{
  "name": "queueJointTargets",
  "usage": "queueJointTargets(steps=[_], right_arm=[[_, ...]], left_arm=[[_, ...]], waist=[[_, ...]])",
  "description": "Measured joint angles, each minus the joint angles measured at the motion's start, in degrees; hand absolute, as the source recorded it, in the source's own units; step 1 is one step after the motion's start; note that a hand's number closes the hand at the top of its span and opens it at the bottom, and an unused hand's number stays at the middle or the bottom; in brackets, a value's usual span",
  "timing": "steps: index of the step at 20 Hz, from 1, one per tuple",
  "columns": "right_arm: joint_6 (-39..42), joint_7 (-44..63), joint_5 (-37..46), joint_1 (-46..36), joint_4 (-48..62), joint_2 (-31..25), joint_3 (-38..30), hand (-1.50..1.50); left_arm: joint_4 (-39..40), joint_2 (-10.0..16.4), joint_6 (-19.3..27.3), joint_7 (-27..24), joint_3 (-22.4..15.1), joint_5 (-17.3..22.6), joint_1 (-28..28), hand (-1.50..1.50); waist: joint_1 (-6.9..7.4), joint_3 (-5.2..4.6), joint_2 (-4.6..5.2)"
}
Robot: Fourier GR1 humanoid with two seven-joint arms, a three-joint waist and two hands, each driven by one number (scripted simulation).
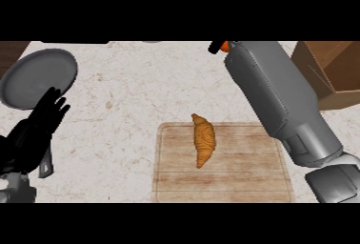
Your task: Pick the squash from the cutting board and place it in the cardboard box
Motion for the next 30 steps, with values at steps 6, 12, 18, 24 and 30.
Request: queueJointTargets(steps=[6, 12, 18, 24, 30], right_arm=[[-0.64, 4.79, 4.41, -4.93, -1.25, -3.66, -0.64, 1.5], [-0.71, 5.62, 6.93, -5.42, -1.45, -8.3, -2.69, 1.5], [0.3, 3.42, 7.1, -4.23, 0.57, -12.82, -5.0, 1.5], [-2.4, -2.0, 6.81, 0.17, 0.48, -16.16, -6.66, 1.5], [-8.26, -8.04, 5.56, 4.81, 3.46, -18.23, -9.45, 1.5]], left_arm=[[-0.77, -0.65, 0.16, -0.7, -0.12, -0.94, 1.52, 0.0], [-0.34, -0.11, -1.21, -0.98, 1.36, -0.11, 1.93, 0.0], [-0.79, -0.65, -1.49, -0.5, 1.18, -0.58, 1.66, 0.0], [-1.0, -1.69, -0.68, -0.04, 0.87, -1.83, 0.94, 0.0], [-0.67, -1.19, -1.95, 0.03, 2.0, -1.34, 0.63, 0.0]], waist=[[-0.49, -0.02, -0.19], [-0.71, 0.0, -0.16], [-0.7, 0.0, -0.1], [-0.7, 0.03, -0.04], [-0.47, 0.03, 0.06]])
